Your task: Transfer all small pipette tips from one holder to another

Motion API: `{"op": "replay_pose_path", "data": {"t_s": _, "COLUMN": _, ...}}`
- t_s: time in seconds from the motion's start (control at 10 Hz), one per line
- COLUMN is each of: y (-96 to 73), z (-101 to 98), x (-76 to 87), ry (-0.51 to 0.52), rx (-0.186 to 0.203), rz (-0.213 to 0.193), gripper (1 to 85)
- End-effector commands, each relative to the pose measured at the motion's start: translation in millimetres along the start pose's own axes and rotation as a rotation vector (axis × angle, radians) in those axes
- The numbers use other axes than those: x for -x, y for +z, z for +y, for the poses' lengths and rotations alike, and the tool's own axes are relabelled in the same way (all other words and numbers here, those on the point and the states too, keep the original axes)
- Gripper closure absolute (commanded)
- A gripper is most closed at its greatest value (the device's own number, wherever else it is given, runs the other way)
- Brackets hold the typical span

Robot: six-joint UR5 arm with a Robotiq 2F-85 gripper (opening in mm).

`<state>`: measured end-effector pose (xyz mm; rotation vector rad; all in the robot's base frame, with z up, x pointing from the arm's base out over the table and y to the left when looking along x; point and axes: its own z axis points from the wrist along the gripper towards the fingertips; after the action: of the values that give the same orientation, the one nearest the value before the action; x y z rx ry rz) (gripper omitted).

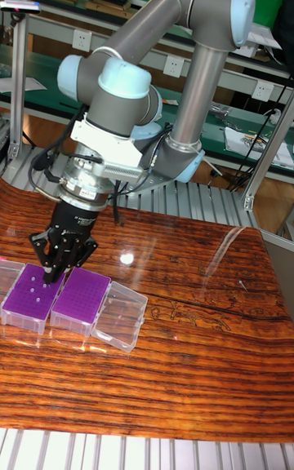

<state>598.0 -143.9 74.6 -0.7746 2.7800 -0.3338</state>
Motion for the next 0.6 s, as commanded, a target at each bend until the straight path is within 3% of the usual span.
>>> {"op": "replay_pose_path", "data": {"t_s": 0.0, "y": 8.8, "z": -0.1, "x": -0.3, "ry": 0.012, "rx": -0.001, "rz": -0.021, "gripper": 84.3}}
{"op": "replay_pose_path", "data": {"t_s": 0.5, "y": 13.5, "z": 5.0, "x": 4.5, "ry": 0.037, "rx": 0.011, "rz": -0.041, "gripper": 84.3}}
